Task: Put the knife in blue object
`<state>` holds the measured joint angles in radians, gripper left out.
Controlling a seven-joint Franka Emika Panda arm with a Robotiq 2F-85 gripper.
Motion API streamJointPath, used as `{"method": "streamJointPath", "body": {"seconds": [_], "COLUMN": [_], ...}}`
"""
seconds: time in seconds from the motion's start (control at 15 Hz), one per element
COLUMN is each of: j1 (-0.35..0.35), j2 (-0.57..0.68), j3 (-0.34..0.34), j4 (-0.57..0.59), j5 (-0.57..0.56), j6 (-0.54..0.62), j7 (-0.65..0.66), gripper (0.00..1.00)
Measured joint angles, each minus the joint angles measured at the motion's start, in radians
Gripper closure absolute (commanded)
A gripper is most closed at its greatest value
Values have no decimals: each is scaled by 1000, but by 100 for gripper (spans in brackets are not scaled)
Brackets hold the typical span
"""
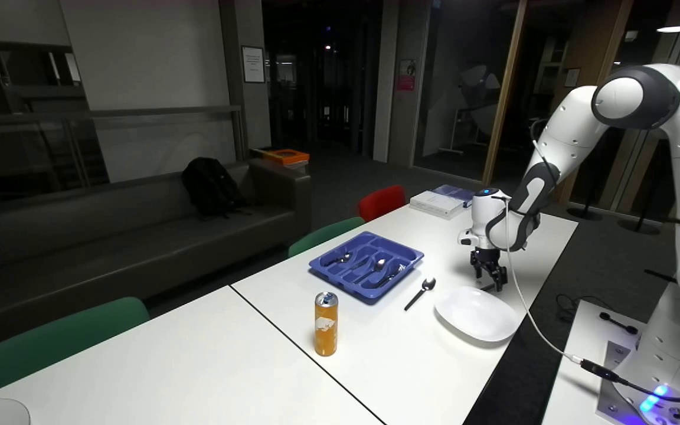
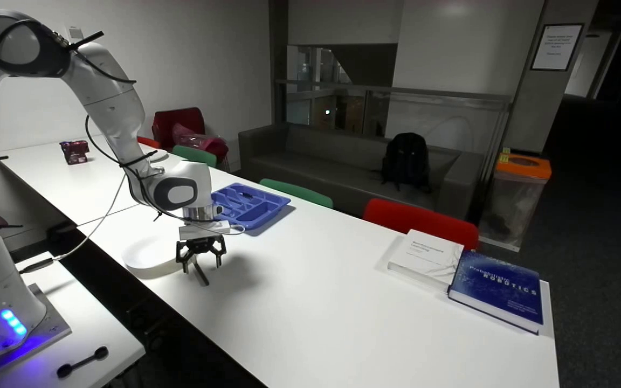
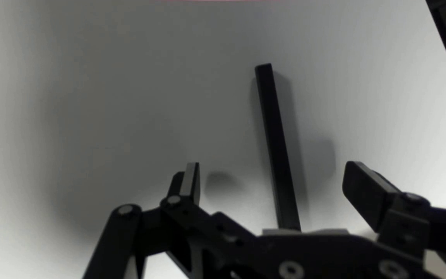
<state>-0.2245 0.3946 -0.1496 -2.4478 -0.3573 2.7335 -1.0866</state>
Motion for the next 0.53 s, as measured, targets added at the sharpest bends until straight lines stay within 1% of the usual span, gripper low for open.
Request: {"method": "streamJointPath", "body": {"seconds": [0.33, 0.4, 0.47, 0.53], "j1": [-1, -1, -1, -1], "j2": [14, 14, 14, 14], "j3": [0, 0, 0, 0], "j4": [0, 0, 0, 1], "j5": [0, 0, 0, 0], "j6": [5, 5, 6, 7], "j7": [0, 0, 0, 0], "gripper": [1, 26, 26, 31]}}
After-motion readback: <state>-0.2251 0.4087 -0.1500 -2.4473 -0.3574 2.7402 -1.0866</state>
